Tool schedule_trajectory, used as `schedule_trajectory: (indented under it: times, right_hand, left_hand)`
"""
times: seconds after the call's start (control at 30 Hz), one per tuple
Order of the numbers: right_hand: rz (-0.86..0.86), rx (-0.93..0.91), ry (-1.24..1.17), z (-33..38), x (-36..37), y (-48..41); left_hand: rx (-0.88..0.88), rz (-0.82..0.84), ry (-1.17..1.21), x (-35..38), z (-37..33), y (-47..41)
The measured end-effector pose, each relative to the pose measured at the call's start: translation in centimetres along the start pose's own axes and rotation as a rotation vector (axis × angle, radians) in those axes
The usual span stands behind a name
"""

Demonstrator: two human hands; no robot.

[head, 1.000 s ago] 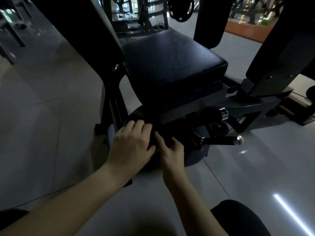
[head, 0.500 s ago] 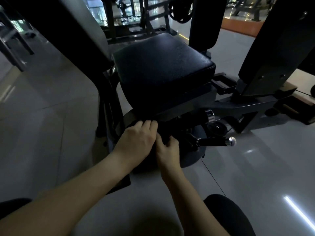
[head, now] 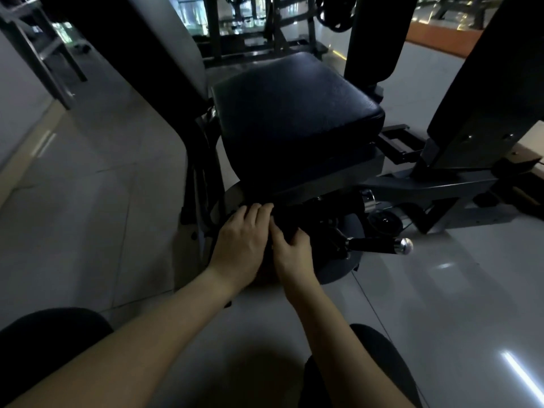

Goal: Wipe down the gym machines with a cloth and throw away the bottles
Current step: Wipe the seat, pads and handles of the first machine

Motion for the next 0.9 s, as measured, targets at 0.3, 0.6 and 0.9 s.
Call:
schedule_trajectory:
  times: [0.3,0.6,0.9]
  right_hand:
    - [-0.006,-0.012,0.146,-0.1,-0.7,0.0]
    - [-0.205,0.101,-0.065,1.2,-1.8,1.0]
    - [-0.225,0.252,-0.055,1.3,-3.1,1.5]
  left_hand:
    - [0.038,0.077,0.255,-2.2,0.9,0.0]
    - [0.179,-0.009,0.284,-0.9,-1.0,-0.4]
    - [0.231,0.114,-0.098,-0.8,-2.7,-3.8]
Point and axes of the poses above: each hand's wrist, its own y-axis away from the middle knuckle, its own x-axis out of the palm, z = x × y, the point moved 7 cm from there along -y, towards the middle knuckle, and after that the axes turned 4 degrees about -x, right-handed, at the moved point
